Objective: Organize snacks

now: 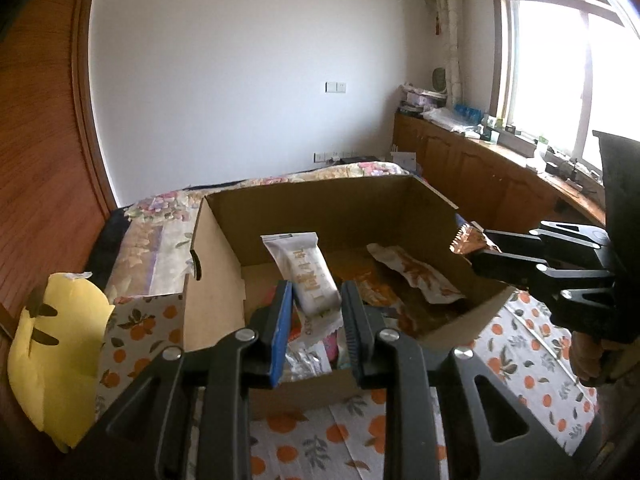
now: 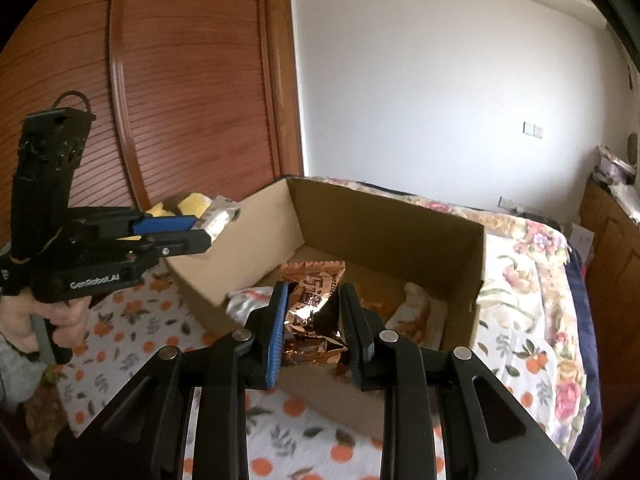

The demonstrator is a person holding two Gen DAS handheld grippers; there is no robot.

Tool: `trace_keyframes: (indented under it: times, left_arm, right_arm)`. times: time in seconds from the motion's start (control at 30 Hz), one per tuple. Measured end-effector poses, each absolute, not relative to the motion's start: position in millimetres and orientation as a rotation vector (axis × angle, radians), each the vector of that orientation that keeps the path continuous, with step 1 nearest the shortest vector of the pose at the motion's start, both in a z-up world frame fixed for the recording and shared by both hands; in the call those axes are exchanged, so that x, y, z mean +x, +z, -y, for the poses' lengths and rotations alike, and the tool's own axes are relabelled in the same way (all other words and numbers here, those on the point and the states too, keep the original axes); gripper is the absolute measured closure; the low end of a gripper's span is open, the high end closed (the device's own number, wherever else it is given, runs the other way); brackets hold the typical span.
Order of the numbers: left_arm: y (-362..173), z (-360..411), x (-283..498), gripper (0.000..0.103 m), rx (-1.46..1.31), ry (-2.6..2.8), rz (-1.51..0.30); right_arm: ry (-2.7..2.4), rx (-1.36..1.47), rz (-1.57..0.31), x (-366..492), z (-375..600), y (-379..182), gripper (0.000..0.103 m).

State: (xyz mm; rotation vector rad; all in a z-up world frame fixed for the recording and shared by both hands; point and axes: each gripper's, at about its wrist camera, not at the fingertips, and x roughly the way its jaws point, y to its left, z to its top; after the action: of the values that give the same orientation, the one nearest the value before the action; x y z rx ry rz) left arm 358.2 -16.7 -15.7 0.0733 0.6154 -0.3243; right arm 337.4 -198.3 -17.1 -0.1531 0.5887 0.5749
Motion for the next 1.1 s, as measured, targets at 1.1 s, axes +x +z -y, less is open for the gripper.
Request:
trace_keyframes:
  times: [1.1]
  left_arm:
    - [-28, 14, 346, 0.072, 0.063, -0.302, -0.636]
  right_arm:
    - [0.489, -0.16, -0.634, 334, 202, -31, 0.078]
